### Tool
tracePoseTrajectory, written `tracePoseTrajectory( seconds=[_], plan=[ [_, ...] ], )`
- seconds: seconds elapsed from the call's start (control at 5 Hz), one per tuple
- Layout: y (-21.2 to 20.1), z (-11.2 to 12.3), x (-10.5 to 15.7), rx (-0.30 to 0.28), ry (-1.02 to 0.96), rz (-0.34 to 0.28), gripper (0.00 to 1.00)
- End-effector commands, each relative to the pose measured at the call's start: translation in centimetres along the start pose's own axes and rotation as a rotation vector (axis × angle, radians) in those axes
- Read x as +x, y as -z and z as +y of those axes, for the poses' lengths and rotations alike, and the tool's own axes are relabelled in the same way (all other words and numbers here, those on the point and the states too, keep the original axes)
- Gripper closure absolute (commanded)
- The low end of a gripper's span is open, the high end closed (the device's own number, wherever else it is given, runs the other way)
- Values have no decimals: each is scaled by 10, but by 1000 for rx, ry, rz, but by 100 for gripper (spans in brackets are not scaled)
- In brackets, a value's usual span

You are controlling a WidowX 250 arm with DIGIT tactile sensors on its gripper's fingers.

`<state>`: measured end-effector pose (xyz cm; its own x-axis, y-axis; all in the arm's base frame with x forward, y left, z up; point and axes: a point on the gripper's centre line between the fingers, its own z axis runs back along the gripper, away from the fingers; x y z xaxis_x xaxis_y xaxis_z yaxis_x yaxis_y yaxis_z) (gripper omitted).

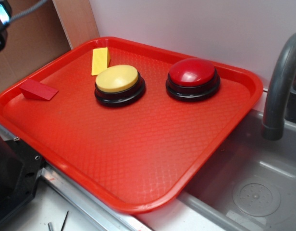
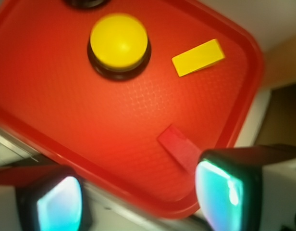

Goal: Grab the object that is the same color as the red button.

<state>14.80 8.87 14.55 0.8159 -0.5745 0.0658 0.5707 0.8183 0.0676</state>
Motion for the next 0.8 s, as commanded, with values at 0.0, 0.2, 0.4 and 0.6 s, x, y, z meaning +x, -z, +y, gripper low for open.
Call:
tracePoseTrajectory(
  seconds=[0.0,0.2,0.4,0.6],
  plan=[
    [17,24,16,36,239,-32,0],
    [17,24,16,36,239,-32,0],
    [17,24,16,36,239,-32,0],
    [33,20,3,80,370,22,0]
  ],
)
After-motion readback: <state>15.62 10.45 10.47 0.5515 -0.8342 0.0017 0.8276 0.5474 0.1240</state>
